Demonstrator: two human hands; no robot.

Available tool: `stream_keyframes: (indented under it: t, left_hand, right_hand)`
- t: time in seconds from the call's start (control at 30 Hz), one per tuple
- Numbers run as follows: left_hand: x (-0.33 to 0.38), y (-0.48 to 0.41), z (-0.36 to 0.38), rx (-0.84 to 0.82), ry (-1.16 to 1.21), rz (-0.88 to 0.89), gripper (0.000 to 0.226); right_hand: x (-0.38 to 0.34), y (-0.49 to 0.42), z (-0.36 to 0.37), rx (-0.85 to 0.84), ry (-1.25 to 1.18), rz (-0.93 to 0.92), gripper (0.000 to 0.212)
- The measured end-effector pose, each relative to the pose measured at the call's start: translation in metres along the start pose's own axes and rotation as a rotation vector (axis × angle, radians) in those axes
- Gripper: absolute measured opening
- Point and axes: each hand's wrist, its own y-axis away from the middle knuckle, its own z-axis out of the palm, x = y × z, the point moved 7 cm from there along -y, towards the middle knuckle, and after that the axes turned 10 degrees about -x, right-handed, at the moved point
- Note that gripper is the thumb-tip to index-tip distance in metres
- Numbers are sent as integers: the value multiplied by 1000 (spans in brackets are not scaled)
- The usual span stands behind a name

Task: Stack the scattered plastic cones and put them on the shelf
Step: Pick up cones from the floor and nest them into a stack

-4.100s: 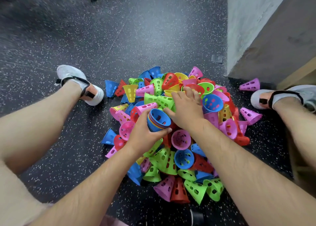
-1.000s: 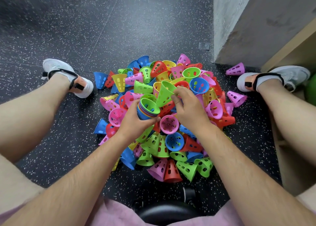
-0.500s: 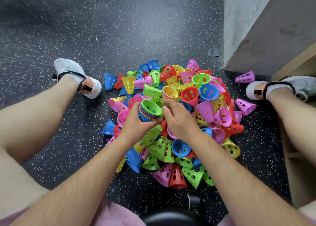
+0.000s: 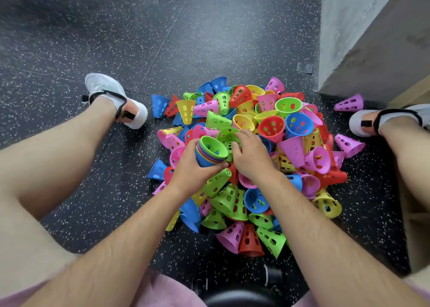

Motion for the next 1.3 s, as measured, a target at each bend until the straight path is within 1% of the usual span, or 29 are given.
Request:
stream_keyframes:
  t: [0.1, 0.2, 0.27, 0.37, 0.4, 0.47, 0.57, 0.6, 0.7, 0.73, 0.83, 0.93, 1.0, 1.03, 1.1, 1.17, 1.23, 1.3]
  left_hand:
    - [2, 1, 0, 0, 9, -5, 64]
    - [6, 0, 3, -13, 16, 3, 65]
    - [8, 0, 5, -23, 22, 6, 65]
    - [12, 1, 9, -44, 19, 9, 67]
    - [13, 1, 9, -49, 17, 10, 67]
    - [14, 1, 11, -57, 18, 13, 68]
    - [16, 1, 12, -64, 28, 22, 67]
    - [15, 1, 13, -66, 31, 21, 66]
    - [16, 3, 14, -76, 41, 30, 64]
    - [16, 4, 14, -83, 38, 37, 64]
    - [17, 8, 14, -91, 27, 53, 63]
    - [16, 12, 10, -85, 11, 46, 62]
    - [14, 15, 6, -74, -12, 34, 63]
    - [13, 16, 3, -63, -34, 32, 65]
    - [10, 17, -2, -39, -80, 27, 67]
    - [4, 18, -6, -25, -95, 6, 66]
    - [-2, 20, -8, -21, -100, -12, 65]
    - [-4, 22, -9, -19, -99, -19, 65]
  right_hand:
    - [0, 6, -15, 73, -65, -4, 51]
    - [1, 13, -37, 209, -133, -16, 62]
    - [2, 17, -50, 289, -179, -15, 61]
    - [-7, 26, -60, 316, -295, -28, 62]
    - [-11, 31, -62, 309, -317, -47, 64]
    - [-22, 40, -64, 278, -282, -95, 64]
    - [-39, 54, -61, 215, -217, -179, 45]
    - [-42, 56, -56, 181, -199, -190, 44]
    - [-38, 55, -37, 53, -129, -137, 60]
    - [-35, 54, -32, 20, -122, -118, 62]
    - [-35, 53, -24, -46, -130, -123, 60]
    - [-33, 50, -11, -143, -120, -105, 64]
    - [-32, 48, -6, -195, -161, -96, 66]
    - [-31, 48, -8, -181, -200, -100, 65]
    - [-22, 46, -15, -93, -270, -81, 55]
    - [-12, 42, -16, -40, -192, -57, 45]
    - [-8, 40, -4, -99, -74, -65, 44]
    - [-8, 40, 12, -167, -19, -88, 47]
